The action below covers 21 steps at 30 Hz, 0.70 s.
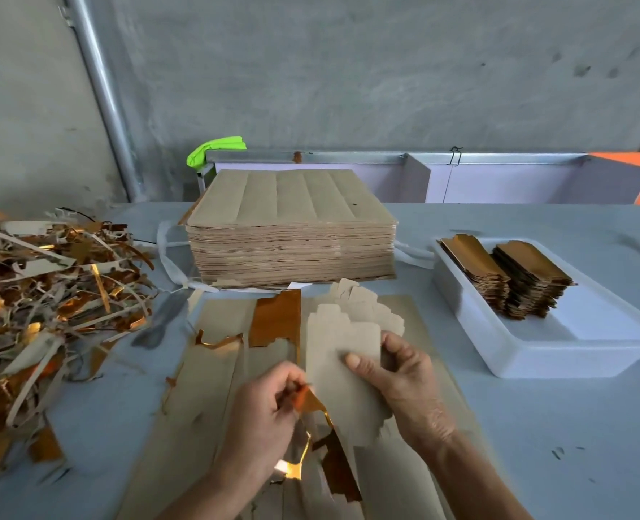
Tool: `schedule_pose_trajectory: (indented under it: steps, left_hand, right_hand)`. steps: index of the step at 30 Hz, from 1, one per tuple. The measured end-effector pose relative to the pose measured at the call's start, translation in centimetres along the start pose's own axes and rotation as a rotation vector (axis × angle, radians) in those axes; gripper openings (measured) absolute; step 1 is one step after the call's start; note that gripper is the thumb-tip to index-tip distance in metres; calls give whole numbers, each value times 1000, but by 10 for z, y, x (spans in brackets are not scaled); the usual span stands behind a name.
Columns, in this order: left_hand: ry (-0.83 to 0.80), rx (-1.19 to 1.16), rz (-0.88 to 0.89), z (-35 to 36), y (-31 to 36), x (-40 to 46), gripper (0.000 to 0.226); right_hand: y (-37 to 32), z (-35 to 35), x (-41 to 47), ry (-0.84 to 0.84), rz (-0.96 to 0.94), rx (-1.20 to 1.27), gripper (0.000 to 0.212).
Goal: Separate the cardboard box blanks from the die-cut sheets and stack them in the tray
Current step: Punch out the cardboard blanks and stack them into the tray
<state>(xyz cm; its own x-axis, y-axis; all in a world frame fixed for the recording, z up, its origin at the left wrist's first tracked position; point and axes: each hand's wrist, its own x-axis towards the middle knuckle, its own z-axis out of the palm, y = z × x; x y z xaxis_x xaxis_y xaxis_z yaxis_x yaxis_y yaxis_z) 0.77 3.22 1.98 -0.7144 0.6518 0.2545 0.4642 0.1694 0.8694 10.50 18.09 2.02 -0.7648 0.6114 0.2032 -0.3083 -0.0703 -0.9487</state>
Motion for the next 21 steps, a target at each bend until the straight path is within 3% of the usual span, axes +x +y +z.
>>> schedule_pose_trajectory:
  steps: [6,8,14,15,17,19,21]
  left_hand:
    - [34,-134,-87,4,0,6,22]
    - [76,-169,-137,4,2,7,24]
    - [217,-585,-369,-30,-4,15,15]
    - [274,-525,-397,-38,-10,17,18]
    - [285,-113,-352,-58,-26,24,22]
    - [-12,417,-253,-81,-36,31,21]
    - [-479,717,-309,-103,-40,41,44]
  right_hand:
    - [1,7,-2,-42,13,-65,33]
    - [3,9,-2,21,25,-74,27]
    - [4,-5,6,243,111,-67,5]
    - [4,-9,8,289,129,-71,4]
    - [5,-17,13,370,163,-73,7]
    - [6,-20,19,403,186,-88,10]
    - [7,-18,25,408,209,-90,10]
